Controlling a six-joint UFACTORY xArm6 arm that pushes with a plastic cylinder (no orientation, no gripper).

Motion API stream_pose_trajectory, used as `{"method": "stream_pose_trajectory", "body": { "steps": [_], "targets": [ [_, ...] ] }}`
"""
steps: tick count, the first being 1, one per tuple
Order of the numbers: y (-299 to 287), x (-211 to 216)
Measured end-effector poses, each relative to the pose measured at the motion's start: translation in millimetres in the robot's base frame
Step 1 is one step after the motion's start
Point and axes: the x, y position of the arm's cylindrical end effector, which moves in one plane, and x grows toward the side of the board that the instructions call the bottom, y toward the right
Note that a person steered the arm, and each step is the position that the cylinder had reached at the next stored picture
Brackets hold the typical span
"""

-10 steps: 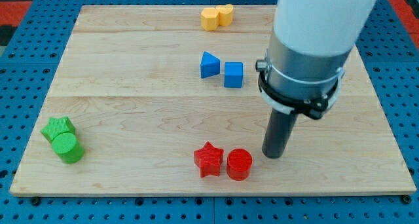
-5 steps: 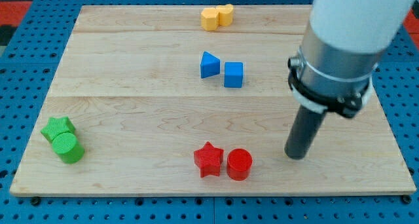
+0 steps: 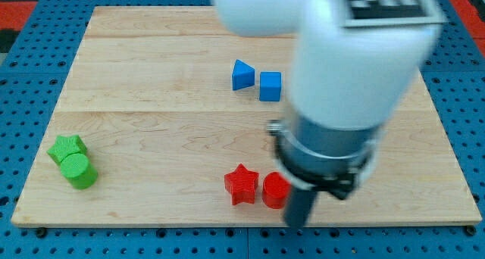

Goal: Place the arm towards the bottom left side of the green star

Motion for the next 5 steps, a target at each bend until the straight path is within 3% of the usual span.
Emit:
{"method": "stream_pose_trajectory", "body": {
  "steps": [3,4,5],
  "targets": [
    [-288.4,-0.5],
    [-335.8,-3.9],
    [-336.9,-15.9]
  ]
}}
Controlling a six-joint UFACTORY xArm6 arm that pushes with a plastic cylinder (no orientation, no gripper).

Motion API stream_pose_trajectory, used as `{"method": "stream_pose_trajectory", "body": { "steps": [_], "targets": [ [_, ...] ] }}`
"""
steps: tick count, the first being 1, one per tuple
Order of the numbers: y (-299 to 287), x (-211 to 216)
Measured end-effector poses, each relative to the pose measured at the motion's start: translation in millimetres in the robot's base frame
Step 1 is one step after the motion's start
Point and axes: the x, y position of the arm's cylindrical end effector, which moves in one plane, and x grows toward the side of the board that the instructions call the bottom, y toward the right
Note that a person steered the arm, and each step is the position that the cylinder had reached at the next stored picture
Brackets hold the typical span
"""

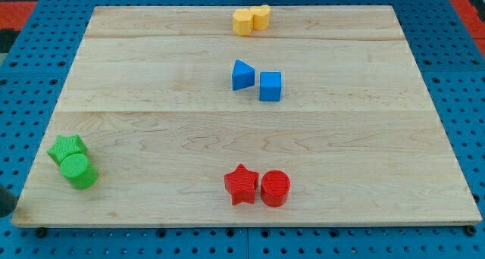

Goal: Place the arm towards the bottom left side of the green star

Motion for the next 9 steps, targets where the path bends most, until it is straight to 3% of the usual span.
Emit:
{"method": "stream_pose_trajectory", "body": {
  "steps": [9],
  "targets": [
    [4.5,-27.4]
  ]
}}
